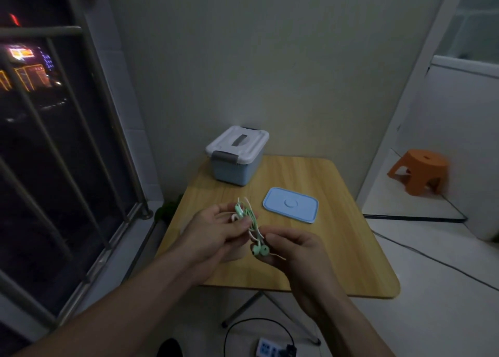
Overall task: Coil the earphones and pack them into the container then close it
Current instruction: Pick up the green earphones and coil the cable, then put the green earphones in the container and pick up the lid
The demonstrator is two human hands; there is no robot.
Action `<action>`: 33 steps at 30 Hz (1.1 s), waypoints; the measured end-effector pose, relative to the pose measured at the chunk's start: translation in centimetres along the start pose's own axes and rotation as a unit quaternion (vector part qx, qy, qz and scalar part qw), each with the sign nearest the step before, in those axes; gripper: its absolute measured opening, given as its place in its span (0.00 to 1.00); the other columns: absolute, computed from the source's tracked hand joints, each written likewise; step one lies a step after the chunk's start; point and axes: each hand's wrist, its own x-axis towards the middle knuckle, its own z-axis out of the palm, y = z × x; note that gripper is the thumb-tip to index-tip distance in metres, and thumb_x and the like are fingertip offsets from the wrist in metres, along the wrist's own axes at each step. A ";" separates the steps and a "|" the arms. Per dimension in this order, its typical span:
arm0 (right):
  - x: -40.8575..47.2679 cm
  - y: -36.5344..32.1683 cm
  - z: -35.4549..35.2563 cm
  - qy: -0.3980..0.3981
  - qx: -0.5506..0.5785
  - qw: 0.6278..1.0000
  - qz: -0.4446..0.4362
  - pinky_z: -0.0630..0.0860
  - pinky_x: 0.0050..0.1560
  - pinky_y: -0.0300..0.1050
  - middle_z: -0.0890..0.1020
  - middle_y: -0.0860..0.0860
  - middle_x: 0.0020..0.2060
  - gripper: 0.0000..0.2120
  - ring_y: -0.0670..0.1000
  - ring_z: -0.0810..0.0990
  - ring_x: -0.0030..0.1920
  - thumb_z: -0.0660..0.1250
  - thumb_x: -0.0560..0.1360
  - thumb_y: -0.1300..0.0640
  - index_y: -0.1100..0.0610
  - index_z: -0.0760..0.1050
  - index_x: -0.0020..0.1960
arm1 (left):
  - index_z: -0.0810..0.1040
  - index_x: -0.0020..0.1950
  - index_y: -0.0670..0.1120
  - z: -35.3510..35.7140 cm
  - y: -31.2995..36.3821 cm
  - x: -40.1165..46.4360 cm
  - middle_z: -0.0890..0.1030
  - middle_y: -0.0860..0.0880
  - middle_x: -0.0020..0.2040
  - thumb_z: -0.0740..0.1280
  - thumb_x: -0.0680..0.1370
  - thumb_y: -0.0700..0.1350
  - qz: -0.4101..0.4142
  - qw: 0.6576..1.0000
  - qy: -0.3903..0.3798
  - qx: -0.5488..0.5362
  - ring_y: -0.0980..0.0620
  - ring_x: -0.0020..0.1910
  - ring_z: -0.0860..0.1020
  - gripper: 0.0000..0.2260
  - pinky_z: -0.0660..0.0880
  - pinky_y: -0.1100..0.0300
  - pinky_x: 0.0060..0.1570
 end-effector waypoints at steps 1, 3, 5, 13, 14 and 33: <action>0.4 0.0 0.2 -0.006 -0.001 1.000 0.009 0.81 0.45 0.43 0.87 0.60 0.45 0.11 0.52 0.85 0.43 0.64 0.78 0.68 0.64 0.85 0.49 | 0.73 0.63 0.38 -0.2 0.0 0.1 0.85 0.40 0.54 0.70 0.74 0.33 0.003 1.000 0.005 -0.007 0.41 0.56 0.82 0.18 0.77 0.44 0.60; 1.2 -0.1 0.5 -0.016 -0.002 1.000 0.022 0.81 0.45 0.42 0.87 0.60 0.46 0.11 0.52 0.85 0.44 0.62 0.79 0.68 0.66 0.83 0.52 | 0.73 0.62 0.38 -0.5 0.3 0.4 0.84 0.38 0.55 0.69 0.74 0.33 0.014 1.000 0.018 -0.018 0.39 0.55 0.82 0.17 0.79 0.45 0.56; 2.0 -0.3 0.9 -0.021 -0.003 0.999 0.031 0.82 0.48 0.45 0.87 0.59 0.45 0.10 0.51 0.84 0.43 0.62 0.79 0.69 0.67 0.82 0.53 | 0.73 0.60 0.40 -0.8 0.7 0.8 0.84 0.39 0.54 0.69 0.75 0.33 0.024 0.999 0.033 -0.031 0.40 0.52 0.83 0.15 0.82 0.48 0.48; 4.8 -0.6 2.3 -0.038 -0.059 0.997 0.033 0.81 0.57 0.51 0.87 0.59 0.49 0.10 0.57 0.85 0.51 0.64 0.78 0.68 0.62 0.82 0.55 | 0.74 0.53 0.45 -3.3 2.3 3.4 0.83 0.42 0.52 0.70 0.74 0.33 0.096 0.988 0.079 0.096 0.44 0.42 0.85 0.13 0.82 0.52 0.39; 5.2 -0.4 2.3 -0.034 -0.078 0.996 0.028 0.81 0.56 0.50 0.87 0.57 0.48 0.10 0.55 0.85 0.51 0.65 0.77 0.67 0.61 0.82 0.55 | 0.74 0.53 0.47 -3.9 2.4 3.9 0.83 0.43 0.52 0.71 0.74 0.34 0.103 0.982 0.084 0.134 0.44 0.43 0.85 0.13 0.82 0.50 0.41; 10.9 3.0 -0.3 0.055 -0.272 0.961 -0.007 0.80 0.53 0.48 0.86 0.50 0.48 0.07 0.50 0.82 0.52 0.69 0.77 0.61 0.54 0.83 0.52 | 0.76 0.51 0.44 -8.1 -3.5 9.9 0.80 0.45 0.48 0.73 0.73 0.48 0.106 0.777 0.147 0.602 0.48 0.44 0.78 0.12 0.71 0.58 0.35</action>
